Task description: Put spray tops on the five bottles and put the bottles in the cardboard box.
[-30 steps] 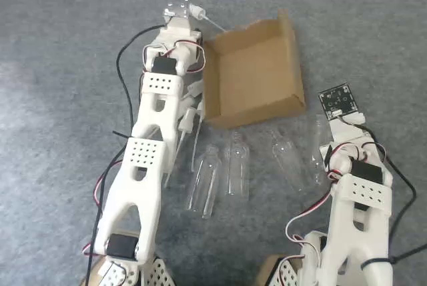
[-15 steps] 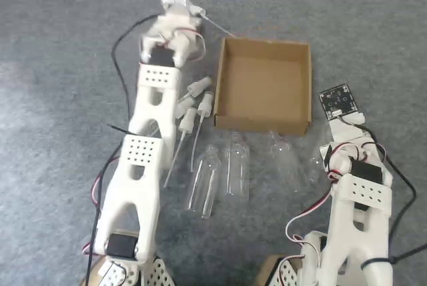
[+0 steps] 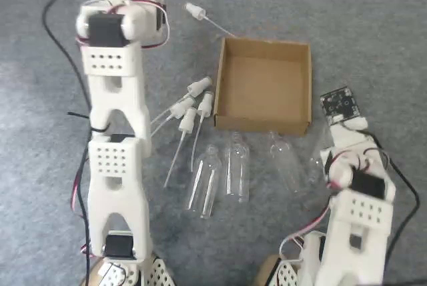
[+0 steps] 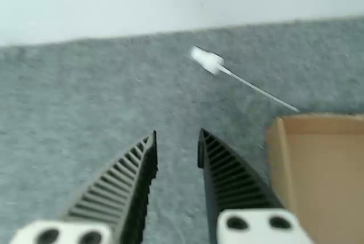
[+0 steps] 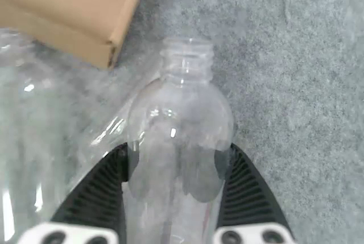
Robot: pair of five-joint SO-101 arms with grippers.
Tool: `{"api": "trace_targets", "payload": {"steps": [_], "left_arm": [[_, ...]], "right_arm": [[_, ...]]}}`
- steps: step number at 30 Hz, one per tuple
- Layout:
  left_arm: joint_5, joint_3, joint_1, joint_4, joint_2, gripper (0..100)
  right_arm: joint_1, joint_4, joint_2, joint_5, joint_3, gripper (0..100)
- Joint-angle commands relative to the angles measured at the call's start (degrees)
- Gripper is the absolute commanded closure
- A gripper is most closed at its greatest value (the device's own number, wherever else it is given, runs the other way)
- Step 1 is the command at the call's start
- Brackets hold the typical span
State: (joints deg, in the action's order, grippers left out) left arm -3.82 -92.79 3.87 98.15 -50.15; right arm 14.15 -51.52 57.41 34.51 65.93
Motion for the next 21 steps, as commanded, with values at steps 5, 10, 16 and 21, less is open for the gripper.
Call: {"api": "trace_targets", "payload": {"steps": [5, 10, 16, 21], "left_arm": [[6.8, 18.2, 1.8, 2.7, 10.5, 89], [11.7, 38.5, 0.1, 2.6, 19.4, 89], [17.7, 63.9, -2.9, 1.6, 30.9, 89], [17.8, 77.7, -2.9, -8.6, 39.7, 89]], "right_arm": [[0.0, -8.0, 24.9, 0.7, 8.1, 99.3], [0.0, -8.1, 30.7, 0.7, 12.8, 99.3], [0.1, -8.0, 29.3, 0.7, 15.0, 99.3], [-0.2, -7.5, 29.5, 0.4, 15.7, 99.3]]}}
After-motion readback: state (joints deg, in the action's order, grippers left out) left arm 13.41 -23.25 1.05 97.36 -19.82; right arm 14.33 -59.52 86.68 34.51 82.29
